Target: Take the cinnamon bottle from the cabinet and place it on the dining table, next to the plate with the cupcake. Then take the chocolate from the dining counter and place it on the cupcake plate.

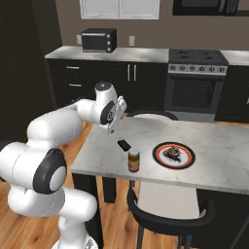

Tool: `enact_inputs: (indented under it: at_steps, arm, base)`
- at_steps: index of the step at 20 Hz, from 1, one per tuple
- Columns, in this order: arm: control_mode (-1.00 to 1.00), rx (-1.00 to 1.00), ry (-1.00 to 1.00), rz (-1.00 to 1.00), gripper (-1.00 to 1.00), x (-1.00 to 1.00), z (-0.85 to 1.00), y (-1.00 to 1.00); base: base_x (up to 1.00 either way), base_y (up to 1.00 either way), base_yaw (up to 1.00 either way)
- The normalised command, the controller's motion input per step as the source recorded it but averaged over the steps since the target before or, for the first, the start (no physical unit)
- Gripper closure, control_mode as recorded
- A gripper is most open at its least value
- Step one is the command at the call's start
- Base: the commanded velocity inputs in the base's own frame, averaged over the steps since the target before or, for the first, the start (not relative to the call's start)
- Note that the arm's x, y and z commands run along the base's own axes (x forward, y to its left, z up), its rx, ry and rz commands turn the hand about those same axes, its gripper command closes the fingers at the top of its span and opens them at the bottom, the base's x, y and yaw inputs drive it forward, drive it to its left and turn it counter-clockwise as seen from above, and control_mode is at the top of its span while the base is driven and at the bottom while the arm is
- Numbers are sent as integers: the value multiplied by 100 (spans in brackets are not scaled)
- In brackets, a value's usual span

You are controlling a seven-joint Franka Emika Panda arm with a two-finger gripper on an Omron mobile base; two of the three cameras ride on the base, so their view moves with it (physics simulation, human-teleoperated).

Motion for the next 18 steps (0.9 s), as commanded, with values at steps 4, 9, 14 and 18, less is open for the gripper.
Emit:
enact_inputs:
  at_steps: [4,9,14,18]
  arm:
    - [-100,2,16,-37,-100,3,-13,16]
    - [-100,8,13,-25,-100,3,-30,1]
    - [-100,2,9,-17,-100,1,-34,1]
    - [-100,0,0,-9,-100,0,-29,0]
  base:
    - [0,0,0]
    - [0,0,0]
    - [0,0,0]
    - [0,0,0]
